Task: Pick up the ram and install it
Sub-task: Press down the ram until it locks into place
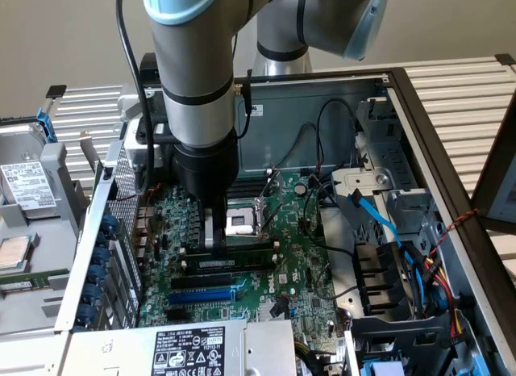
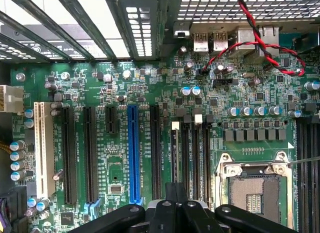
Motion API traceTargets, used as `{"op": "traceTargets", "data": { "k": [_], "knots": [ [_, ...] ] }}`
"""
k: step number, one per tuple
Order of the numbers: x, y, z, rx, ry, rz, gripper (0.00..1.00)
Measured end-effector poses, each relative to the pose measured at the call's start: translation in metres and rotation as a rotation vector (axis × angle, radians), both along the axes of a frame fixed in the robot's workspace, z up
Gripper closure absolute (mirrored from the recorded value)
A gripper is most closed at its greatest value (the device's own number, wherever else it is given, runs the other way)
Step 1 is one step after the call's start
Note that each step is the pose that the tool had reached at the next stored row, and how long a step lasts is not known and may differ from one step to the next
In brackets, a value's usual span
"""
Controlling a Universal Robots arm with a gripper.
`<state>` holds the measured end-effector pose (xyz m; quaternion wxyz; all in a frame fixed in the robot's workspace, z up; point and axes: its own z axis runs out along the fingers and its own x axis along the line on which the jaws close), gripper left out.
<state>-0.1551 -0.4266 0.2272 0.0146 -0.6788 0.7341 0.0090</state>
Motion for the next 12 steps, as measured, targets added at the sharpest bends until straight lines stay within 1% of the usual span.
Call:
{"op": "traceTargets", "data": {
  "k": [1, 2, 4, 6, 7, 9, 12],
  "knots": [
    [0.0, 0.0001, 0.0038, 0.0009, -0.0013, 0.0, 0.89],
    [0.0, -0.0001, 0.009, -0.0005, 0.0002, 0.0, 0.89],
    [0.001, -0.0005, 0.0184, -0.0007, 0.0005, 0.0, 0.89],
    [0.004, -0.0025, 0.0268, -0.0011, 0.0013, 0.0, 0.89],
    [0.006, -0.0034, 0.0277, -0.0012, 0.0019, 0.0, 0.89],
    [0.013, -0.0047, 0.0279, 0.0007, 0.0022, 0.0, 0.89],
    [0.025, -0.0052, 0.028, 0.0035, 0.0024, 0.0, 0.89]
  ]
}}
